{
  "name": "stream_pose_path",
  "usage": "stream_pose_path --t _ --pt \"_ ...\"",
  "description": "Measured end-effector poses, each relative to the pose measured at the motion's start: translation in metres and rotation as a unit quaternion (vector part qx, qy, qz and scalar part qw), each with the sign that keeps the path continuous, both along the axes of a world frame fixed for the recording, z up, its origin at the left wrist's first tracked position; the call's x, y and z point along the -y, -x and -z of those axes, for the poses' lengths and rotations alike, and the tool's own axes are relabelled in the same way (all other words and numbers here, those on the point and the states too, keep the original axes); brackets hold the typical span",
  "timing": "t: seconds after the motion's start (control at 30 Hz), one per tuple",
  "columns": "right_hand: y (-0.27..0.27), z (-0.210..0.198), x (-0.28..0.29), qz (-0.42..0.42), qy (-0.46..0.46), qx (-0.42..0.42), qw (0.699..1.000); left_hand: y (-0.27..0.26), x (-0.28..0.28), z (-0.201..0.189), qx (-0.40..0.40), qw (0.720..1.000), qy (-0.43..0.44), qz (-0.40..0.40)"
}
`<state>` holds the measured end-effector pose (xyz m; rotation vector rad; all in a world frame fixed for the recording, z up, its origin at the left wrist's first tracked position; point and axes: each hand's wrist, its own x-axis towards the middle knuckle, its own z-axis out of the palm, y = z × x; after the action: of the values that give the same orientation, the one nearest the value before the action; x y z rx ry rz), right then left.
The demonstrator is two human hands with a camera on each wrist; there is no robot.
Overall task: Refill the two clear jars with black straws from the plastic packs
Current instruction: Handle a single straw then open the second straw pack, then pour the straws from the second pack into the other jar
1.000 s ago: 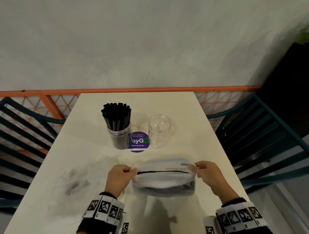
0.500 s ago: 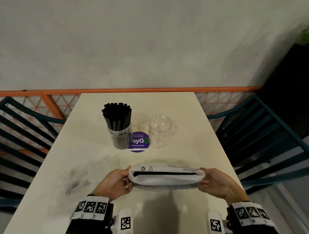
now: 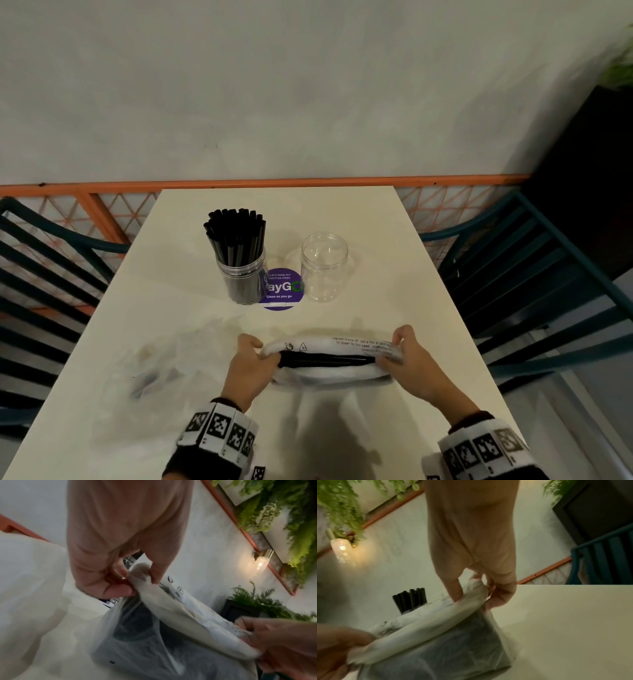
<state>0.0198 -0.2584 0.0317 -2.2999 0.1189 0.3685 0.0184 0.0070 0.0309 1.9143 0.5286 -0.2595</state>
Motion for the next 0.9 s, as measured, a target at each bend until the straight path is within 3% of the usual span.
stream_pose_path --t 0.1,0.2,0.27,0.37,0.53,0.73,0.9 --pt "0.001 0.002 -0.010 0.032 0.020 0.072 0.997 0.002 0.003 0.003 0.098 0.994 -0.056 0.010" --pt "0.002 0.000 -0.013 0.059 0.026 0.098 0.993 0.008 0.001 0.005 0.197 0.963 -0.146 0.114" --pt "0.002 0.001 -0.016 0.059 0.023 0.109 0.992 0.008 -0.001 0.008 0.211 0.948 -0.164 0.171" --pt "0.002 0.001 -0.024 0.042 0.036 0.113 0.992 0.004 0.001 0.011 0.207 0.945 -0.183 0.175" --pt "0.001 -0.002 -0.036 0.020 0.065 0.089 0.994 -0.003 0.013 0.010 0.182 0.958 -0.189 0.114" --pt "0.001 -0.005 -0.030 -0.035 0.065 0.045 0.996 -0.005 -0.002 0.007 0.104 0.963 -0.127 0.212" --pt "0.000 -0.001 -0.023 -0.067 0.087 0.013 0.994 -0.001 -0.007 0.008 0.033 0.969 -0.084 0.230"
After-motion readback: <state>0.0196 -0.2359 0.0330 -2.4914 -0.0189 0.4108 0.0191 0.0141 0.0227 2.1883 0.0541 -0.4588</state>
